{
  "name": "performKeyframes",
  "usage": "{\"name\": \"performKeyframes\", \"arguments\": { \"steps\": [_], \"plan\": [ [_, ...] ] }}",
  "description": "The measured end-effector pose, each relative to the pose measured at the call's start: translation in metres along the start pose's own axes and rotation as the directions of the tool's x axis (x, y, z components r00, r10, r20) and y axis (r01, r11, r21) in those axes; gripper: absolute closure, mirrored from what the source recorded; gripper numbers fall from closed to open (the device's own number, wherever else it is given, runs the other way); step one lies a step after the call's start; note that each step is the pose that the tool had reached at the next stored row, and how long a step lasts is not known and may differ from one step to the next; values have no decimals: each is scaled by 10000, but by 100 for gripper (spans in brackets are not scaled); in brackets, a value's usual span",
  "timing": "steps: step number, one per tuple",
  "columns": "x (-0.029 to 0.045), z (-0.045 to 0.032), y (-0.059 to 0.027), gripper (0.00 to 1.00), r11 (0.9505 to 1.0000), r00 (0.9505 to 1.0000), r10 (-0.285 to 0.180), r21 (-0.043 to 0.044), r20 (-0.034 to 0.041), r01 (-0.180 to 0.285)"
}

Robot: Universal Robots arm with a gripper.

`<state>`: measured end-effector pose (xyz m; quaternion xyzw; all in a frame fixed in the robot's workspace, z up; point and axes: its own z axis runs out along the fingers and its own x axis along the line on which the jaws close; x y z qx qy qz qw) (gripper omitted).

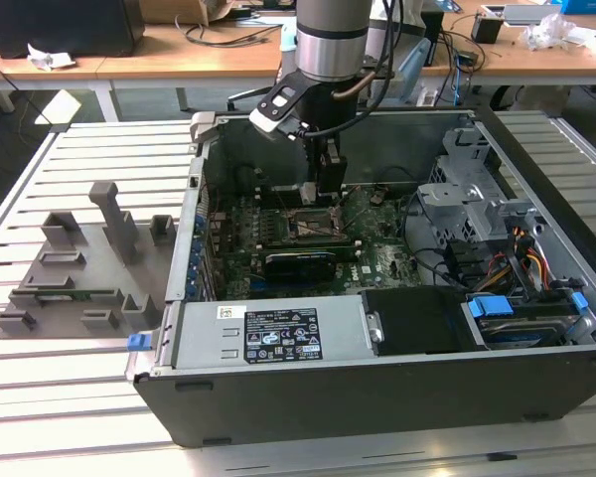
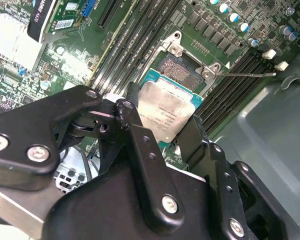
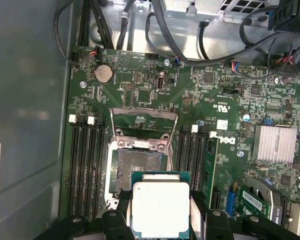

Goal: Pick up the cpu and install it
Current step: 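Place the cpu into insertion slot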

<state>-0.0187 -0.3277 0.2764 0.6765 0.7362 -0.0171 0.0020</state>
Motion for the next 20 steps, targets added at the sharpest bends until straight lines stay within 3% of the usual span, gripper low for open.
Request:
{"name": "performKeyframes", "arguments": {
  "steps": [5,20],
  "plan": [
    [1,11,1,45,10000,10000,1,-1,3,-1],
    [4,135,3,45,10000,10000,1,1,8,-1]
  ]
}}
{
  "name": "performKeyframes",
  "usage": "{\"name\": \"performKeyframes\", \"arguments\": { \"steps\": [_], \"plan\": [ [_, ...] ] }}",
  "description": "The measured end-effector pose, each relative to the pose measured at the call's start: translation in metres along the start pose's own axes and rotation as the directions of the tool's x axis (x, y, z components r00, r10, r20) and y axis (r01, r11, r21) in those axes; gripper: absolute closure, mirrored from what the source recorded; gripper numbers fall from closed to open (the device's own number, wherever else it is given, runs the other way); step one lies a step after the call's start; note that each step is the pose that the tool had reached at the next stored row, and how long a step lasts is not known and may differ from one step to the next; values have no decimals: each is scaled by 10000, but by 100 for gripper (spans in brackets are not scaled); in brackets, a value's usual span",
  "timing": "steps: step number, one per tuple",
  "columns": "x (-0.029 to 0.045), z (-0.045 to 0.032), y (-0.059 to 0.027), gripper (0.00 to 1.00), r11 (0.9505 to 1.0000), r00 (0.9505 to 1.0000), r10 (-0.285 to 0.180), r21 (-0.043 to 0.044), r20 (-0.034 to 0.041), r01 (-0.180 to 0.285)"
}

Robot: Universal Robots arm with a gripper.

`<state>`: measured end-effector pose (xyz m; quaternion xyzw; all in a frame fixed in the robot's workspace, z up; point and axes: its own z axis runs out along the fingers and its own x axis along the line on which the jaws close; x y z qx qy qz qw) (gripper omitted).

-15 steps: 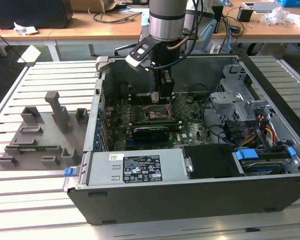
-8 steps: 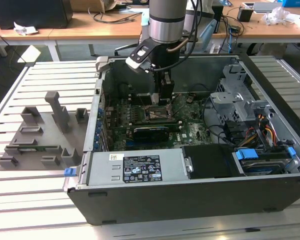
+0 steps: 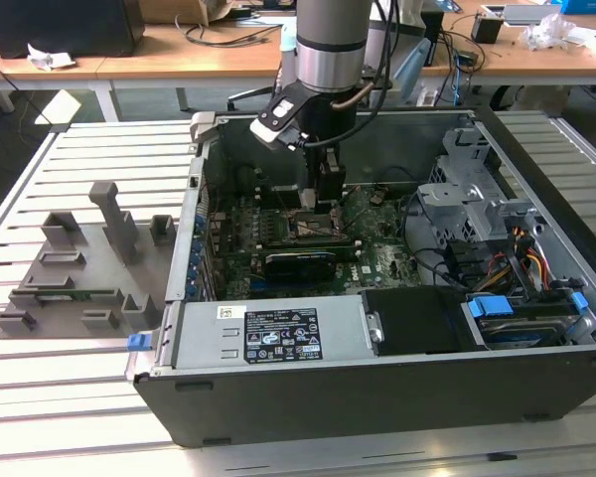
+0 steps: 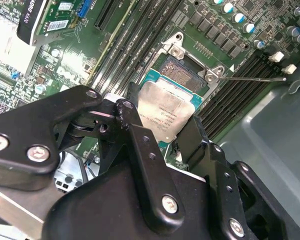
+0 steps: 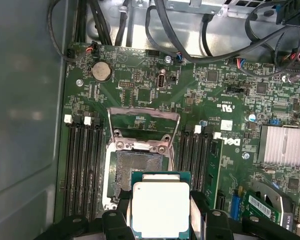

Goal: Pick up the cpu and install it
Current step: 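Place the cpu into insertion slot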

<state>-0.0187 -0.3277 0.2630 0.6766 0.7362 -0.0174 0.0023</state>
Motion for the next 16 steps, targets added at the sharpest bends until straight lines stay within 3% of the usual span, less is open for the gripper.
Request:
{"name": "performKeyframes", "arguments": {
  "steps": [9,16],
  "plan": [
    [2,61,2,45,10000,10000,1,0,0,-1],
    [81,84,8,45,10000,10000,0,0,0,0]
  ]
}}
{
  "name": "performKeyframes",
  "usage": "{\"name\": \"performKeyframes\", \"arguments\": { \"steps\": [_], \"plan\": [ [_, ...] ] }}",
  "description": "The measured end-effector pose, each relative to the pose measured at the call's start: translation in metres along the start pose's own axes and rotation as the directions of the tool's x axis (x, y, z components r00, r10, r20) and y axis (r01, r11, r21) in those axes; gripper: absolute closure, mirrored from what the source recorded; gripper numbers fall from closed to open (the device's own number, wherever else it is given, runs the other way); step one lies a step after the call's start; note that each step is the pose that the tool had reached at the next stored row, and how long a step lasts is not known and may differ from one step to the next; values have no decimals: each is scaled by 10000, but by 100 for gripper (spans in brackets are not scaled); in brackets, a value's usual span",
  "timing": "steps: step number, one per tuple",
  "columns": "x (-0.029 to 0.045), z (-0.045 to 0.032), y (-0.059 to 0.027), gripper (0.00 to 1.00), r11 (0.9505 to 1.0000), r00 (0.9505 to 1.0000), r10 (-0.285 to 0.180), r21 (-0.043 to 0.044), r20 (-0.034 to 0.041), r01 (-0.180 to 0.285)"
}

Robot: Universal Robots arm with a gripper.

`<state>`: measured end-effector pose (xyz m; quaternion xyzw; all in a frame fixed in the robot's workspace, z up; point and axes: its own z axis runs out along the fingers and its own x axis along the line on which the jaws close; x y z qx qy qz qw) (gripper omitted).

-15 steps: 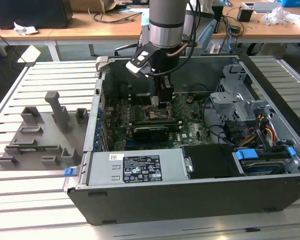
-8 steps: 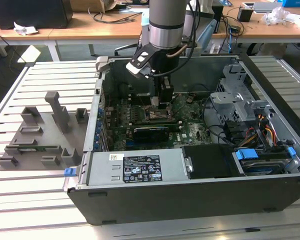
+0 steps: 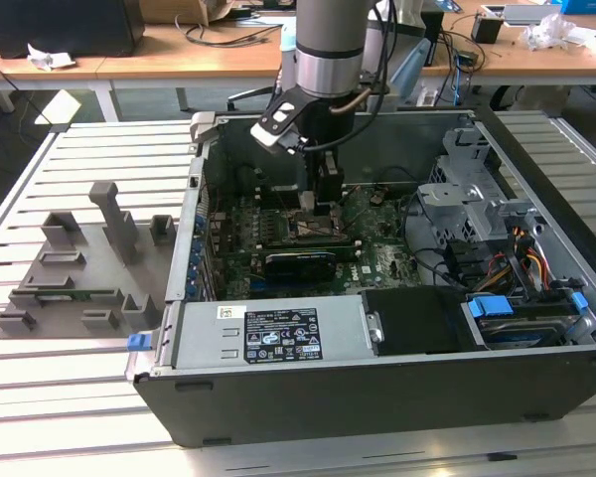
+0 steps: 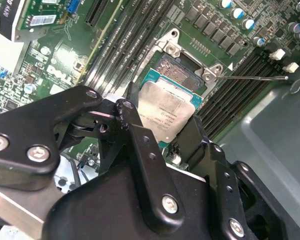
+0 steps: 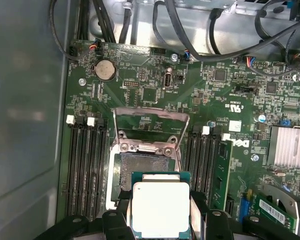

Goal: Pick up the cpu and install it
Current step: 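Place the cpu into insertion slot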

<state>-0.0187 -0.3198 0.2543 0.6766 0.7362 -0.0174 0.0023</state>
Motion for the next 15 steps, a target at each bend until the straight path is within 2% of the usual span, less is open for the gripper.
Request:
{"name": "performKeyframes", "arguments": {
  "steps": [5,15],
  "plan": [
    [22,24,3,45,10000,10000,0,0,0,0],
    [25,132,5,45,10000,10000,0,0,0,0]
  ]
}}
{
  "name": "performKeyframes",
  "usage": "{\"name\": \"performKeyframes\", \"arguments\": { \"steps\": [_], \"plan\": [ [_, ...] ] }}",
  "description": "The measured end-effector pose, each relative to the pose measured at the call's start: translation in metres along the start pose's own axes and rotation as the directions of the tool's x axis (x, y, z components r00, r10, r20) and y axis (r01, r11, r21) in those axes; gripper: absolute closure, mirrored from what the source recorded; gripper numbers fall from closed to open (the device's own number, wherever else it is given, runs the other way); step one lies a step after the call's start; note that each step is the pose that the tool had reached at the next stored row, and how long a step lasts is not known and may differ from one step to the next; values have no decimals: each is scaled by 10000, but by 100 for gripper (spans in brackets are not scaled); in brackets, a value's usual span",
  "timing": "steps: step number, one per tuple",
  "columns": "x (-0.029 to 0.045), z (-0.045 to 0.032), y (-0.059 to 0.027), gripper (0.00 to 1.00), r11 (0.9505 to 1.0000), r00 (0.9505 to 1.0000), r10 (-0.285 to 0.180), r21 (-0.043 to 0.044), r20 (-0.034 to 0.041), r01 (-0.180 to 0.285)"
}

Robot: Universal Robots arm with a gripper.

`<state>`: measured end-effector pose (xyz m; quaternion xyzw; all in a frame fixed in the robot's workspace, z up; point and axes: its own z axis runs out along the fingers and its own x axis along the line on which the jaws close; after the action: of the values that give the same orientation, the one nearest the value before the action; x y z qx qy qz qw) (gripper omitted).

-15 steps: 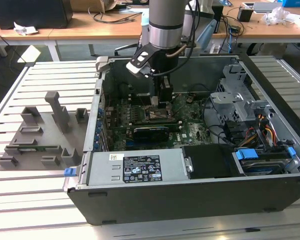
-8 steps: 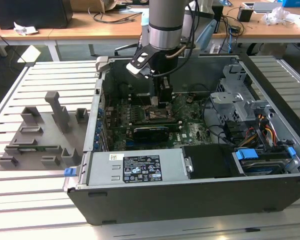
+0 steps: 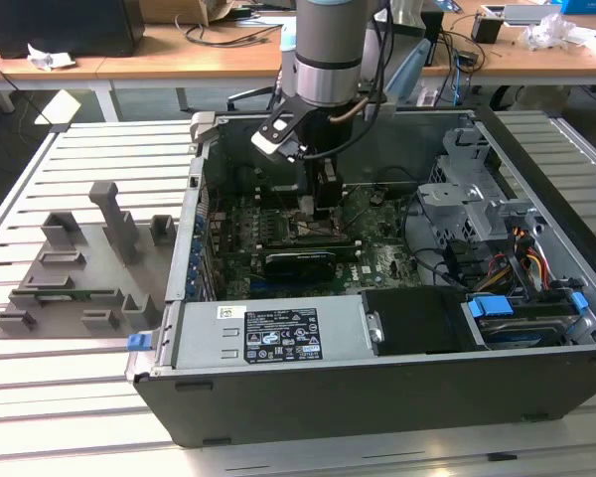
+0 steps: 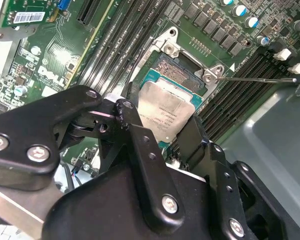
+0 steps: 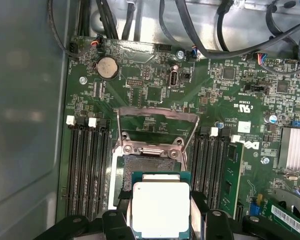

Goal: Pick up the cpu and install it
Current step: 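Place the cpu into insertion slot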

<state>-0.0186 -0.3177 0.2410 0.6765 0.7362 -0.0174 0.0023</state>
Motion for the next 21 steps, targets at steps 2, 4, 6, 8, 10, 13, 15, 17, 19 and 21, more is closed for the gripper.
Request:
{"name": "performKeyframes", "arguments": {
  "steps": [2,4,6,8,10,13,15,17,19,21],
  "plan": [
    [1,21,0,45,10000,10000,0,1,0,0],
    [1,49,1,45,10000,10000,1,1,0,-1],
    [3,85,2,45,10000,10000,21,0,-1,-21],
    [11,108,3,45,9999,9999,133,3,-4,-133],
    [13,152,4,45,9991,9991,426,11,-10,-426],
    [19,194,2,45,9974,9974,721,20,-15,-721],
    [40,218,-2,45,9968,9968,799,23,-17,-799],
    [51,235,-6,45,9966,9966,822,23,-19,-821],
    [62,280,-9,45,9966,9966,822,23,-19,-822],
    [72,330,-8,45,9966,9966,820,24,-17,-820]
  ]
}}
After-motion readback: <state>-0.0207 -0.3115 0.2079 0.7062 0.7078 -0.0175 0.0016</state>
